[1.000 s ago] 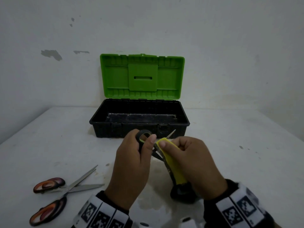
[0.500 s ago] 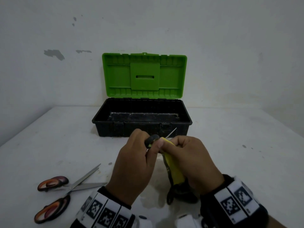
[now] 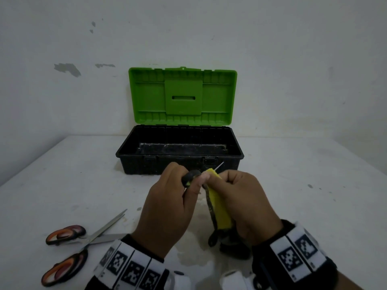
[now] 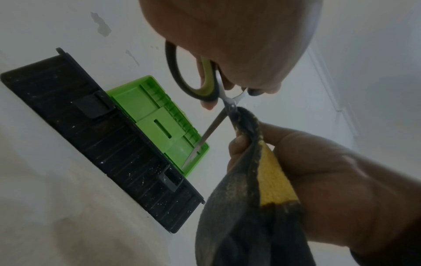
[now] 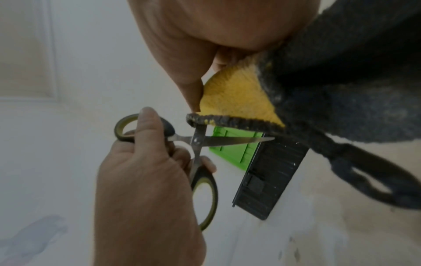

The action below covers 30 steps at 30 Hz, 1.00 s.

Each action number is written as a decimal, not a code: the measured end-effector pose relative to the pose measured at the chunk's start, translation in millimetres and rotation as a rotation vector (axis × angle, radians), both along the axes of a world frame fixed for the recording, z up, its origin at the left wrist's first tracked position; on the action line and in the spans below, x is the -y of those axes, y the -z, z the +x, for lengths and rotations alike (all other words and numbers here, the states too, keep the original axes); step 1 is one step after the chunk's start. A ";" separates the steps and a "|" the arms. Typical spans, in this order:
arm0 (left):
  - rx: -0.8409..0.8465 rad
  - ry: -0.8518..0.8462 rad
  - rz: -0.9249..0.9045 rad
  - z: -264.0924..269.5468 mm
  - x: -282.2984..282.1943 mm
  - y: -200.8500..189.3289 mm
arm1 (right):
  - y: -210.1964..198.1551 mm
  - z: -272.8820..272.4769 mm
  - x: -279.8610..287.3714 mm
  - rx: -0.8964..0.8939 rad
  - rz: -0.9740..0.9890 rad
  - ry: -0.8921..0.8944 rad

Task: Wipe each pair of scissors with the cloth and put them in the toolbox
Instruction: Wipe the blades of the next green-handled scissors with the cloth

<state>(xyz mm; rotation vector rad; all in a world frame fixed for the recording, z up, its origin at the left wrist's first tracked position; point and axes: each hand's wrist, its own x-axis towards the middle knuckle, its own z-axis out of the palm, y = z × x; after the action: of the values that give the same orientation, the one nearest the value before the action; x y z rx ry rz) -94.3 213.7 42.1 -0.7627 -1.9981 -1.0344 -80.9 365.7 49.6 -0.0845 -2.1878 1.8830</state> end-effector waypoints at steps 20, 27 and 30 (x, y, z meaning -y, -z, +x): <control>-0.033 0.035 -0.038 1.9 8.6 -3.0 | -2.8 1.9 -6.5 0.000 -0.005 -0.016; 0.025 0.021 -0.018 1.8 8.8 -5.8 | -6.9 -17.3 -28.7 0.006 -0.155 0.112; 0.170 0.029 0.101 3.1 11.5 -7.2 | -9.0 -17.5 -39.0 -0.025 -0.125 0.142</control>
<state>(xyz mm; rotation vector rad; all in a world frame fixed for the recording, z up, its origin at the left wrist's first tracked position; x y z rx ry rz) -91.2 202.2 49.3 -0.6699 -2.0641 -1.2438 -98.4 404.7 58.6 -0.2317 -1.9905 1.9281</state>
